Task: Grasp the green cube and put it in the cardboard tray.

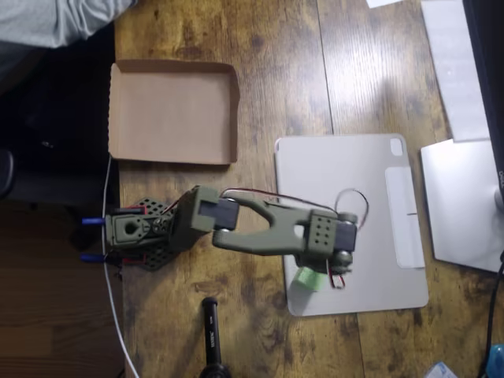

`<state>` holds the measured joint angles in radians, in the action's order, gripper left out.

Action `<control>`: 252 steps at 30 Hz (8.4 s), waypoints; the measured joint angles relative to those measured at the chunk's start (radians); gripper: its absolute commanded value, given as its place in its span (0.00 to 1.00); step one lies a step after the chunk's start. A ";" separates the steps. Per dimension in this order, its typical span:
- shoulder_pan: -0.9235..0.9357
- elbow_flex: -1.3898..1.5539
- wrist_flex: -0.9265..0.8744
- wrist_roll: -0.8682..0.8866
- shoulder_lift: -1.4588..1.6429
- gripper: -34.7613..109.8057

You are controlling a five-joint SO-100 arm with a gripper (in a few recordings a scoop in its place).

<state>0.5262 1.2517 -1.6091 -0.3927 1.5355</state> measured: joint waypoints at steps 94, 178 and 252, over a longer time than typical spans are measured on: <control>0.084 0.615 0.549 -0.207 0.235 0.49; -1.448 0.388 -0.069 0.307 0.339 0.43; -0.419 0.561 -0.178 0.387 0.137 0.24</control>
<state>0.1074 1.8132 -1.7871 -0.0061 1.6720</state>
